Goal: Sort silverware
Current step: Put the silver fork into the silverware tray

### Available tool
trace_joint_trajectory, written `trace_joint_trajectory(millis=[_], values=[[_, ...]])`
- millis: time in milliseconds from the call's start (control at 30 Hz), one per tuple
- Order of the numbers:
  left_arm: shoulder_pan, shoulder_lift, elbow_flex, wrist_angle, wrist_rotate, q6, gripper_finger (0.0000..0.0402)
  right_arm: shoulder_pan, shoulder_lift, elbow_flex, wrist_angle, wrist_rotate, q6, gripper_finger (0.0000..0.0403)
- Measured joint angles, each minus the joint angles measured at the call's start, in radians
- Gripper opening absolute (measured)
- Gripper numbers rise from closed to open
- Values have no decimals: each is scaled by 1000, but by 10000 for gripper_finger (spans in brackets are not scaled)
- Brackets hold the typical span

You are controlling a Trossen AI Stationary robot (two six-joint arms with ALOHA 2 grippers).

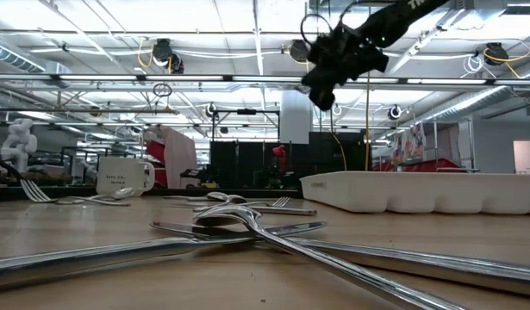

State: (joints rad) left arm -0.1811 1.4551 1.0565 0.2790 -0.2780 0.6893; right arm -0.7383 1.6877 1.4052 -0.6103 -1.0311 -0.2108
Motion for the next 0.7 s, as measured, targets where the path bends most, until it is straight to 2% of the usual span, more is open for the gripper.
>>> trace_joint_trajectory(millis=[233,467,700], values=[[2,0,0,-28,-8,-18,114,-62,-2,0,-122,2,-101,1],[3,0,0,-131,-29,-233,115,-108,1,0,-307,4,-271,1],[3,1,0,-237,-51,-435,115,-109,15,0,-517,176,-485,1]])
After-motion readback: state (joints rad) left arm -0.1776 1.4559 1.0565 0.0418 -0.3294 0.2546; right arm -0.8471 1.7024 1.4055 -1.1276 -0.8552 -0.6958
